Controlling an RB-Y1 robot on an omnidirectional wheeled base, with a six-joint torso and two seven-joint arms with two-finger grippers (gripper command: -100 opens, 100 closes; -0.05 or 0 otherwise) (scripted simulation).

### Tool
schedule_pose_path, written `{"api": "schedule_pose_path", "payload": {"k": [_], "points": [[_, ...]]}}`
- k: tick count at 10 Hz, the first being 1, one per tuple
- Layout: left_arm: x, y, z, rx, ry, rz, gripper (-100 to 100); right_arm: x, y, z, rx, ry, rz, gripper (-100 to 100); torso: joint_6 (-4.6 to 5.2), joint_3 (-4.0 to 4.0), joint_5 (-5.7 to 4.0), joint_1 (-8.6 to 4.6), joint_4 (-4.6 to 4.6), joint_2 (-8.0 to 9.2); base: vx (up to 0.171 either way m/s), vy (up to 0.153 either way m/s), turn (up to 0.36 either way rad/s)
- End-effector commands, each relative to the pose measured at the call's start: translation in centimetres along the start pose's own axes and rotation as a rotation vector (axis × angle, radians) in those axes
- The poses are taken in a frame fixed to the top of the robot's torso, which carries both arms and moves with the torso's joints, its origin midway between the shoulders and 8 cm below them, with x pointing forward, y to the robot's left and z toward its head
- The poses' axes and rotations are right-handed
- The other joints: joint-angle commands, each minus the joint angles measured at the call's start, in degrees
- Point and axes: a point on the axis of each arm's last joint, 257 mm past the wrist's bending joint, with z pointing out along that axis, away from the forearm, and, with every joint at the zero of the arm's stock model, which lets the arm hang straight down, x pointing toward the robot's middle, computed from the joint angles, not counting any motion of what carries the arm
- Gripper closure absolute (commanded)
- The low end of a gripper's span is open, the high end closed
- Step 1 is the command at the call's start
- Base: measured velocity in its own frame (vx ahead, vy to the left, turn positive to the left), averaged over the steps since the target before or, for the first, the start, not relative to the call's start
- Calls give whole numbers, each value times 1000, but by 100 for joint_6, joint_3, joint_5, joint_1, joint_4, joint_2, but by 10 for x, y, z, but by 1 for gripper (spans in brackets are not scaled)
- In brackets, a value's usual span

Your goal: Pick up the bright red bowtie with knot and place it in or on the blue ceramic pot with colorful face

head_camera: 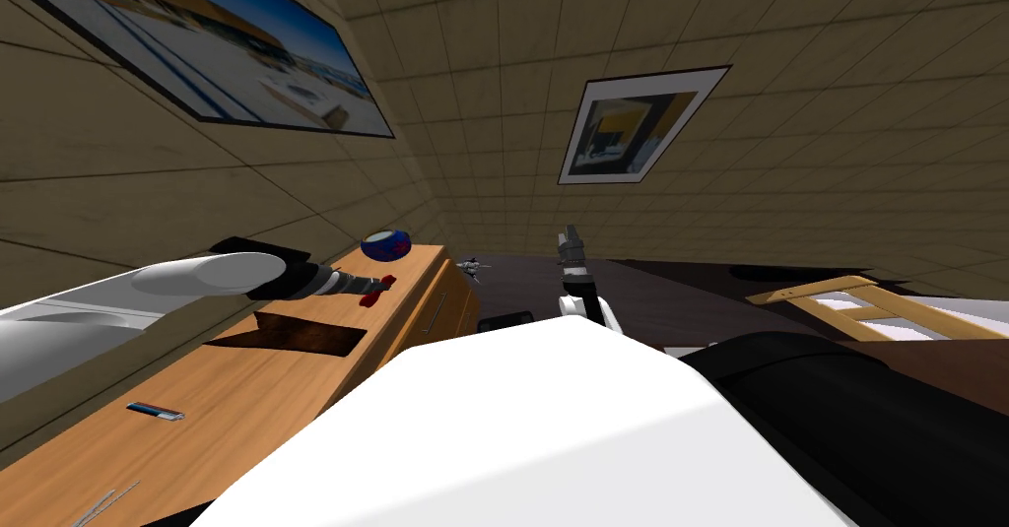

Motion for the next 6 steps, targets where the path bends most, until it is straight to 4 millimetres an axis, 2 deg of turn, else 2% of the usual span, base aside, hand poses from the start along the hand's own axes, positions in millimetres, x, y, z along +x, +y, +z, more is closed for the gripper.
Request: {"api": "schedule_pose_path", "payload": {"k": [1, 4, 5, 6], "points": [[0, 0, 0, 0, 0, 0, 100, 0, 0, 0, 0, 0, 0, 0, 0, 0, 0, 0, 0, 0, 0, 0, 0], [0, 0, 0, 1, 0, -1, 100, 0, 0, 0, 0, 0, 0, 0, 2, 1, 2, 2, 0, 2, 0, 0, 0], [0, 0, 0, 1, 0, -1, 0, 0, 0, 0, 0, 0, 0, 0, 2, 1, 2, 2, 0, 3, 0, 0, 0], [7, 6, -11, -2, -1, 6, 100, 0, 0, 0, 0, 0, 0, 0, 2, 1, 2, 2, 0, 3, -17, 29, 65]]}}
